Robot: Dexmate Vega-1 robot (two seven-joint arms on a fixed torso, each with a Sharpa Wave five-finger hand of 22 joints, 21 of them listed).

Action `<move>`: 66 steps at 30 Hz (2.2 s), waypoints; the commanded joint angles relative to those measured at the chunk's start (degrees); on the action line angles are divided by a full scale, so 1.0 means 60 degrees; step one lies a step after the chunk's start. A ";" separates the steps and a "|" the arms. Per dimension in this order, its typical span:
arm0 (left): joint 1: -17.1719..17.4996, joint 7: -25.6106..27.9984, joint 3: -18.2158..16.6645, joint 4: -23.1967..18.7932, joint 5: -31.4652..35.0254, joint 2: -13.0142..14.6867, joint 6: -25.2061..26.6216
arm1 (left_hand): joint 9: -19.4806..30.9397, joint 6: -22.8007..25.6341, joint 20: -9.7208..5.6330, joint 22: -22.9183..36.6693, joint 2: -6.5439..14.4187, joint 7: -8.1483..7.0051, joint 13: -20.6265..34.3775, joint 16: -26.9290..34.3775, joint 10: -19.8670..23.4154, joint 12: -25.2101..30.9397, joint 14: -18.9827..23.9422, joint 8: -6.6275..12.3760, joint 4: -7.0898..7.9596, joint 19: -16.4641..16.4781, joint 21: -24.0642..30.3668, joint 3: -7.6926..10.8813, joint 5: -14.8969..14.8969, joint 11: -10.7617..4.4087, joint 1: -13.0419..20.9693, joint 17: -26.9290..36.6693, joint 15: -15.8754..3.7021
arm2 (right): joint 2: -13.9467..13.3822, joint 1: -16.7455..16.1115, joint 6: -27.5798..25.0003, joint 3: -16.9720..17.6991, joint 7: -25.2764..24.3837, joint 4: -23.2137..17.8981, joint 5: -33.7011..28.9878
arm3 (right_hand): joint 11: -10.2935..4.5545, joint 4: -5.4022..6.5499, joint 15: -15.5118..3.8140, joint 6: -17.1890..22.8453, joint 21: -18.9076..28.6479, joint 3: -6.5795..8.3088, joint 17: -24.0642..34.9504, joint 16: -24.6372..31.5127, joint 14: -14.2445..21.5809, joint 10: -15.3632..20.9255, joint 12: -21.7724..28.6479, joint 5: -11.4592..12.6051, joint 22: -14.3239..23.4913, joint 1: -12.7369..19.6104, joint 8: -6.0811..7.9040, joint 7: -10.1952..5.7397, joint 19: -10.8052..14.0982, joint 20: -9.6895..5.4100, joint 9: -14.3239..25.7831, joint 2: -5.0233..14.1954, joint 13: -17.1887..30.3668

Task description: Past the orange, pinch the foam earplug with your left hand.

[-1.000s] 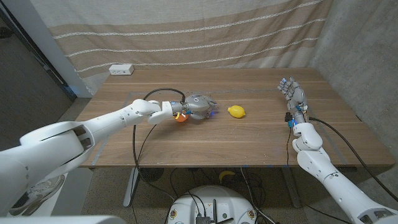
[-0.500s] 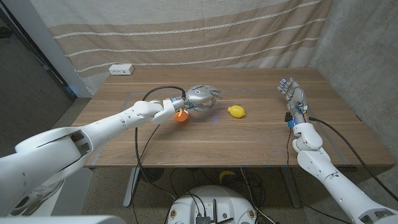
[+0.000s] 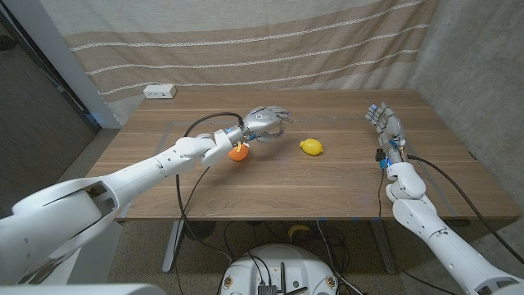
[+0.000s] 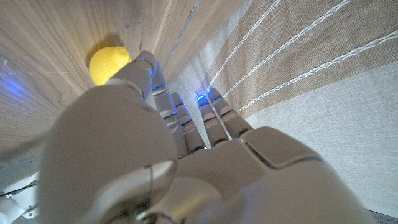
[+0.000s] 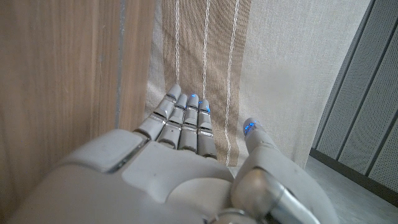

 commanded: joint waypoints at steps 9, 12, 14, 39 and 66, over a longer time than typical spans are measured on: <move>0.1241 -0.0884 -0.1458 -0.0882 -0.2381 -0.0072 0.0663 | 0.2145 0.0131 -0.0583 0.0029 -0.0116 -0.0199 0.0034 0.0005 0.0175 -0.0074 0.0086 0.1690 0.0011 0.0049 -0.0001 0.0210 0.0284 -0.0019 -0.0037 0.0052 -0.1727 | -0.0073 -0.0131 0.0030 0.0011 -0.0001 -0.0210 -0.0072 | 0.0026 0.0013 -0.0044 0.0056 -0.0036 0.0099 0.0009 0.0047 0.0052 0.0052 0.0034 -0.0001 0.0018 -0.0018 -0.0011 0.0030 0.0081 -0.0001 0.0023 -0.0018 0.0039; 0.1408 -0.1031 -0.1677 -0.0967 -0.2851 -0.0134 0.0693 | 0.2179 0.0108 -0.0583 0.0029 -0.0126 -0.0189 0.0035 0.0002 0.0183 -0.0078 0.0085 0.1709 0.0016 0.0047 -0.0003 0.0232 0.0322 -0.0019 -0.0050 0.0052 -0.1726 | -0.0077 -0.0158 0.0042 0.0021 -0.0016 -0.0245 -0.0077 | 0.0014 0.0012 -0.0036 0.0064 -0.0043 0.0102 0.0007 0.0048 0.0053 0.0044 0.0031 -0.0002 0.0018 -0.0021 -0.0008 0.0033 0.0086 -0.0003 0.0022 -0.0019 0.0040; 0.1503 -0.1125 -0.1807 -0.1007 -0.3147 -0.0178 0.0696 | 0.2205 0.0114 -0.0575 0.0029 -0.0131 -0.0182 0.0036 0.0002 0.0183 -0.0083 0.0087 0.1732 0.0019 0.0045 -0.0005 0.0251 0.0351 -0.0018 -0.0058 0.0052 -0.1726 | -0.0077 -0.0175 0.0048 0.0026 -0.0032 -0.0266 -0.0088 | 0.0023 0.0010 -0.0042 0.0064 -0.0052 0.0106 0.0006 0.0051 0.0061 0.0050 0.0033 -0.0001 0.0018 -0.0024 -0.0008 0.0035 0.0086 -0.0009 0.0022 -0.0019 0.0040; 0.2287 -0.2458 -0.3026 -0.1274 -0.6483 -0.0596 0.0514 | 0.2467 -0.0033 -0.0497 0.0029 -0.0189 -0.0159 0.0053 0.0004 0.0305 -0.0093 0.0132 0.1905 0.0048 0.0059 -0.0008 0.0491 0.0735 -0.0016 -0.0172 0.0055 -0.1725 | -0.0131 -0.0306 0.0058 0.0054 -0.0178 -0.0522 -0.0241 | 0.0023 -0.0013 -0.0041 0.0071 -0.0123 0.0149 0.0001 0.0058 0.0055 0.0037 0.0026 0.0001 0.0019 -0.0043 -0.0008 0.0019 0.0115 -0.0015 0.0022 -0.0016 0.0042; 0.2266 -0.4907 -0.3569 -0.1016 -1.0103 -0.0927 0.0670 | 0.2511 -0.0169 -0.0349 0.0029 -0.0281 -0.0113 0.0067 -0.0031 0.0264 -0.0152 0.0073 0.1956 0.0044 0.0055 -0.0019 0.0757 0.1125 -0.0008 -0.0267 0.0051 -0.1723 | -0.0087 -0.0135 0.0069 -0.0027 -0.0219 -0.0416 -0.0392 | -0.0002 -0.0048 -0.0060 0.0065 -0.0205 0.0199 -0.0002 0.0067 0.0051 0.0047 0.0030 0.0005 0.0022 -0.0050 -0.0011 0.0006 0.0148 -0.0022 0.0022 -0.0016 0.0045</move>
